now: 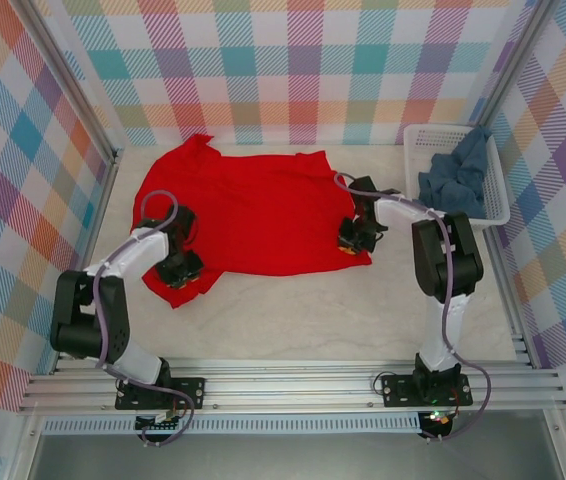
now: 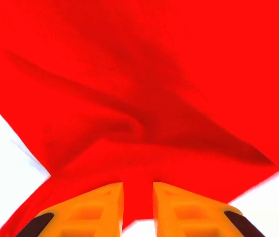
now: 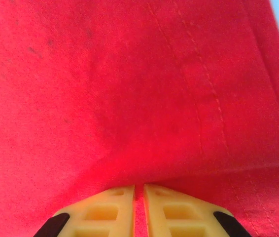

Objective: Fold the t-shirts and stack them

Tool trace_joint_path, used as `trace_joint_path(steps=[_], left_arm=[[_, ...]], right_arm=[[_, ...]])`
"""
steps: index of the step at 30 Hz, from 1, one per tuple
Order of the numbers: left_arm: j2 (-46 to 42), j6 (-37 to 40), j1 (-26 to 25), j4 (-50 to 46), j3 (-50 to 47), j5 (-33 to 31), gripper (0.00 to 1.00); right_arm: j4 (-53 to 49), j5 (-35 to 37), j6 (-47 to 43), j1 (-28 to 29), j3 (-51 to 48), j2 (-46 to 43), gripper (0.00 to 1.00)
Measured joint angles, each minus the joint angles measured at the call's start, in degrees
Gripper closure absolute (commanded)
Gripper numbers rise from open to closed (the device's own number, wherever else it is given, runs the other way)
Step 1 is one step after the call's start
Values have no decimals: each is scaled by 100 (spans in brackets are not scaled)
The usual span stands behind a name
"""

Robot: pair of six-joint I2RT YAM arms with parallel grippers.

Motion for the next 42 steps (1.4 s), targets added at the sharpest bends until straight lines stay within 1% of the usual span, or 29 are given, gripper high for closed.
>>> trace_joint_path(steps=[4, 8, 9, 12, 14, 15, 16, 18, 20, 22, 23, 24, 26, 27, 31, 33, 35, 38, 42], left_arm=[[632, 557, 308, 39, 297, -76, 80], [1049, 1012, 358, 68, 811, -363, 78], [1123, 1093, 358, 85, 933, -444, 77], [1237, 1279, 354, 192, 1180, -804, 64], [1108, 1342, 249, 184, 1189, -1198, 61], [957, 1344, 173, 192, 1145, -1351, 62], [673, 1344, -4, 179, 1078, -1506, 65], [-52, 1342, -498, 127, 973, -1628, 70], [-876, 1305, -1143, 61, 920, -1593, 71], [-1484, 1270, -1674, 63, 721, -1419, 73], [-1665, 1237, -1849, 39, 520, -1300, 73], [-1759, 1211, -1921, 2, 350, -1228, 73], [-1674, 1189, -1950, -109, -20, -1167, 72], [-1491, 1191, -1947, -133, -136, -1172, 72], [-522, 1327, -1947, -125, -321, -1165, 71], [-208, 1414, -1947, -63, -321, -1169, 70], [-42, 1499, -1947, -7, -321, -1169, 69], [81, 1624, -1947, 79, -321, -1169, 68], [192, 1766, -1947, 210, -326, -1169, 69]], right_arm=[[-55, 9, -50, 0, 109, 72, 85], [-129, 7, -114, 0, 179, 116, 85], [-149, 7, -118, 0, 197, 129, 85], [-190, 7, -155, 0, 240, 142, 85], [-197, 9, -160, 0, 243, 142, 85], [-199, 9, -160, 0, 243, 140, 85], [-203, 22, -162, 0, 243, 129, 85], [-258, 105, -179, 0, 240, 87, 85], [-326, 197, -199, 0, 238, 4, 82], [-372, 258, -205, 0, 225, -144, 78], [-363, 264, -210, 0, 195, -256, 75], [-321, 256, -214, 0, 131, -404, 73], [-74, 131, -197, 0, -184, -876, 68], [118, 11, -179, -4, -393, -1141, 66], [1550, -951, 116, -7, -1690, -2634, 58], [2181, -1360, 374, 28, -2162, -3241, 58], [2542, -1604, 608, 66, -2352, -3574, 58], [2833, -1790, 850, 96, -2496, -3904, 58], [2857, -1873, 1014, 101, -2544, -4151, 59]])
